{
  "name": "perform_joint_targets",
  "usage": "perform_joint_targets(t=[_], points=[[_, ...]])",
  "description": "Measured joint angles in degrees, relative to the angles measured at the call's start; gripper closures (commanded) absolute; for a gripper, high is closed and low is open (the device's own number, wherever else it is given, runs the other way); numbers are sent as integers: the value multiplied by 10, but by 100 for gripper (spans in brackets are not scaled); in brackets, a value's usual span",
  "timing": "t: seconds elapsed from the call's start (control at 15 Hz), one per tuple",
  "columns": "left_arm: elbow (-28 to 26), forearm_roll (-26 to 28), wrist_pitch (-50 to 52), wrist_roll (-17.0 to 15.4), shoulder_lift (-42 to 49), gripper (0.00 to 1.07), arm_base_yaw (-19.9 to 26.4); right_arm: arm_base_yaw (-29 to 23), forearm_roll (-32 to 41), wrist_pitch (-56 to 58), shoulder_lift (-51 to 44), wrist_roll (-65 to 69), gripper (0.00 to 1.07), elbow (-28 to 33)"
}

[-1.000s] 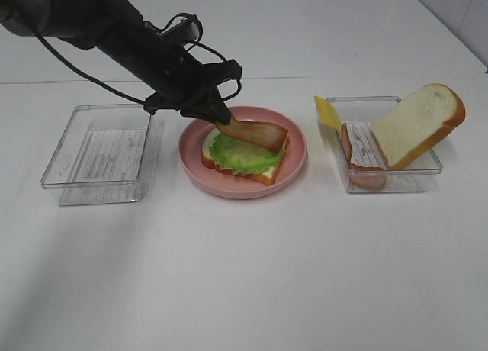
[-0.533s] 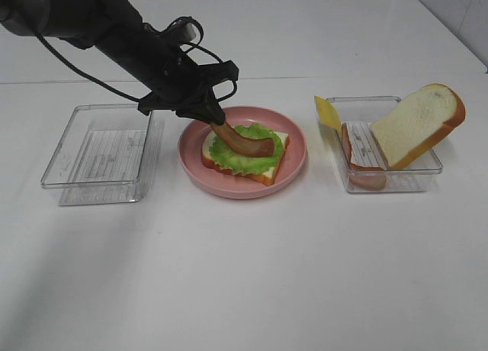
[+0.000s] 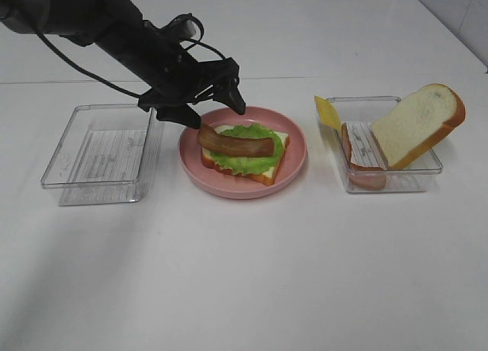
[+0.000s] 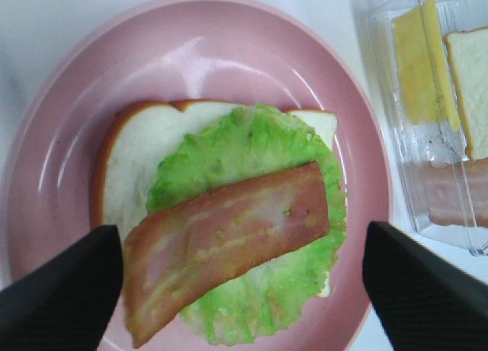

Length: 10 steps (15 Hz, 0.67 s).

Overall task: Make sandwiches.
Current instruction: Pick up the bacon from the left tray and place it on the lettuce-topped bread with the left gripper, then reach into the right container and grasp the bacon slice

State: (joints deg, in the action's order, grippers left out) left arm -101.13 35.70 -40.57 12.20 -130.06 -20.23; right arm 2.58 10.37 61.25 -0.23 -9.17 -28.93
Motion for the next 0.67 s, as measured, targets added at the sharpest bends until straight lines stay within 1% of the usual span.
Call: perform_joint_targets(t=[0.13,0.2,0.27,0.33,0.4,0.47,0.53,0.6,0.67], points=[[-5,-40,7,2,21,24,0,0,0,0,0,0,30,0],[-5,-40,7,2,21,24,0,0,0,0,0,0,30,0],[-6,-71,8,2,36,24,0,0,0,0,0,0,30,0],[-7,-135,-1,1,70,24,0,0,0,0,0,0,30,0],[-7,-135,-1,1,70,24,0,0,0,0,0,0,30,0],[-7,-210,-42,-23,112,24,0,0,0,0,0,0,30,0],[-7,-210,-42,-23,112,24,0,0,0,0,0,0,30,0],[-7,-276,-96,-66,155,24,0,0,0,0,0,0,30,0],[-7,-303,-127,-86,178,24,0,0,0,0,0,0,30,0]])
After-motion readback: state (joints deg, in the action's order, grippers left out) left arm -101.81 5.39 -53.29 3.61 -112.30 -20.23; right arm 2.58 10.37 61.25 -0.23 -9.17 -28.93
